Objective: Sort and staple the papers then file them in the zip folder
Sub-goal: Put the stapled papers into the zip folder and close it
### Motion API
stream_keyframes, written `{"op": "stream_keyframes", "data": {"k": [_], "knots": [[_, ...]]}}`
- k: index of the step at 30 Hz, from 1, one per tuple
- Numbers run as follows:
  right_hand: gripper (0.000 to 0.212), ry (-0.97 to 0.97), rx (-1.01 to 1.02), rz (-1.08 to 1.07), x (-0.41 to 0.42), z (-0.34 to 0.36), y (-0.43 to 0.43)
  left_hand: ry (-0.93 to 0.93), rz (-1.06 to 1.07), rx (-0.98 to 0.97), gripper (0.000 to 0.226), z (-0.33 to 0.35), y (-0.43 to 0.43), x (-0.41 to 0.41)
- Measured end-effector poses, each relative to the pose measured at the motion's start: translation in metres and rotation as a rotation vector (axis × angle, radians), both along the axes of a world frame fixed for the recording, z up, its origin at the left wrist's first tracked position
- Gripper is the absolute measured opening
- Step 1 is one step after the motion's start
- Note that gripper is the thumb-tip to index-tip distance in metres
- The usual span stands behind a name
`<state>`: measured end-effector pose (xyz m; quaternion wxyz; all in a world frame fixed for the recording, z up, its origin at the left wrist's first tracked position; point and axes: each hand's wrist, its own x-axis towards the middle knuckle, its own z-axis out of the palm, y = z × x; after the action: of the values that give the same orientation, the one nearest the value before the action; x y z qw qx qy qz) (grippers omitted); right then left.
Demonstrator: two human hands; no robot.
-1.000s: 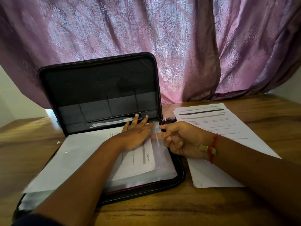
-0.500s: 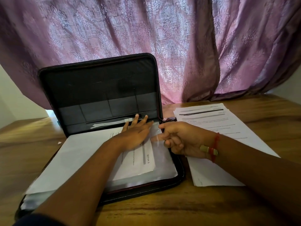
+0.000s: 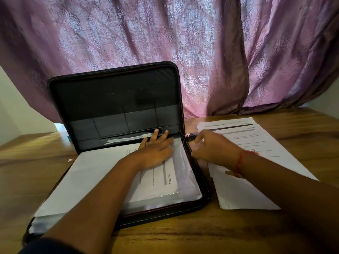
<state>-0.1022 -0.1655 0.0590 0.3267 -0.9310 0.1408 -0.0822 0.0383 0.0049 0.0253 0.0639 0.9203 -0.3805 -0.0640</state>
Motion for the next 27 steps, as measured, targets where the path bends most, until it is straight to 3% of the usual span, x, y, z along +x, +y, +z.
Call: {"op": "stream_keyframes", "data": {"k": [4,9,15,27], "knots": [[0.026,-0.268,-0.254,0.048,0.015,0.006,-0.012,-0.037,-0.011,0.019,0.067,-0.001,-0.001,-0.001],[0.051,-0.198,-0.480,0.293,0.047,-0.006,-0.016,-0.038,0.004,0.041,0.069,0.001,-0.002,-0.004],[0.066,-0.104,-0.397,0.294,0.065,-0.018,-0.023,-0.033,-0.007,0.030,0.067,0.001,0.001,-0.004],[0.052,0.006,-0.189,0.251,0.086,-0.041,-0.027,0.030,-0.017,0.058,0.069,0.011,0.002,-0.008]]}}
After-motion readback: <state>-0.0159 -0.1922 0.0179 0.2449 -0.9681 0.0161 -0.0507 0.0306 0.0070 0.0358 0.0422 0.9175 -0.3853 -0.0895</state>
